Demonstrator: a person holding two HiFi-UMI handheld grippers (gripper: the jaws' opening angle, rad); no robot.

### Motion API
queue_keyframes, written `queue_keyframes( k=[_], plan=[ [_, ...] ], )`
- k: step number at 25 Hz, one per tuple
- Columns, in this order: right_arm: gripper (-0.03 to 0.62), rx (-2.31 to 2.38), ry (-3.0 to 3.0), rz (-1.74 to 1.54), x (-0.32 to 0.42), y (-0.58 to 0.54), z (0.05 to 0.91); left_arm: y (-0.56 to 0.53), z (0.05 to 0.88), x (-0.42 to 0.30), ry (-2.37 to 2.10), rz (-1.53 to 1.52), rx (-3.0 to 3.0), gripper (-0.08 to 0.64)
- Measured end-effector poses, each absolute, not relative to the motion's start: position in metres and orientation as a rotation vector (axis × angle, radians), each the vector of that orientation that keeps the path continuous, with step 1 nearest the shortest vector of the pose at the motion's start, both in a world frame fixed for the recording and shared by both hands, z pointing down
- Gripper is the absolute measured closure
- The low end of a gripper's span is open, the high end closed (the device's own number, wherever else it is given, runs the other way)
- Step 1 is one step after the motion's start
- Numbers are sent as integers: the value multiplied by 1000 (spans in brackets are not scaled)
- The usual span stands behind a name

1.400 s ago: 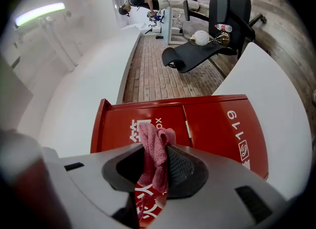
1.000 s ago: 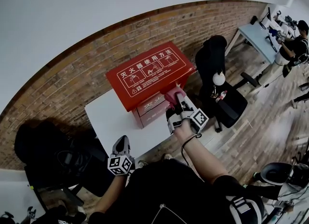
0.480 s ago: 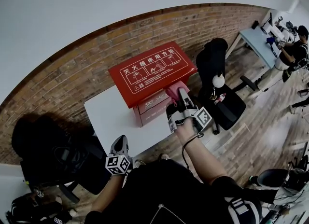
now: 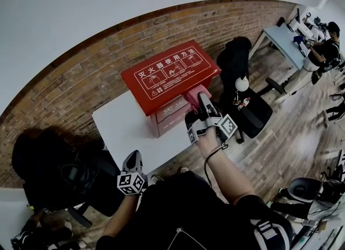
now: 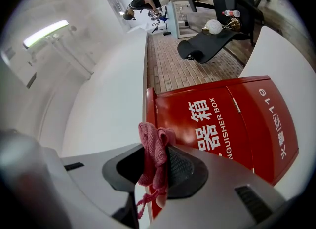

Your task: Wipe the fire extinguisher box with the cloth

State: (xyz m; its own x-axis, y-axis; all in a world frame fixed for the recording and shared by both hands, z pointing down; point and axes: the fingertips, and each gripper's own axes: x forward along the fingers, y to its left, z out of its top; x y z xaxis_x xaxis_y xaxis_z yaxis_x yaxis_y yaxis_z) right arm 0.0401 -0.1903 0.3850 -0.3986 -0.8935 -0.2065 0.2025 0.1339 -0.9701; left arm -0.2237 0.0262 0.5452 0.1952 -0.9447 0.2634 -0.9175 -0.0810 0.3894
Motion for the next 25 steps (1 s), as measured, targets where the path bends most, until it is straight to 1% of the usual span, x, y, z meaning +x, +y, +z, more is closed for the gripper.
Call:
queue_keyframes(
  k=[13,25],
  plan=[
    [477,-691,1456,-1433,-3,-155,382,33,561,-260,-1674,-90,2032,538],
    [477,-754,1512,-1386,-5,-156,396,5,559,-245,-1658,-27,2082,538]
  ],
)
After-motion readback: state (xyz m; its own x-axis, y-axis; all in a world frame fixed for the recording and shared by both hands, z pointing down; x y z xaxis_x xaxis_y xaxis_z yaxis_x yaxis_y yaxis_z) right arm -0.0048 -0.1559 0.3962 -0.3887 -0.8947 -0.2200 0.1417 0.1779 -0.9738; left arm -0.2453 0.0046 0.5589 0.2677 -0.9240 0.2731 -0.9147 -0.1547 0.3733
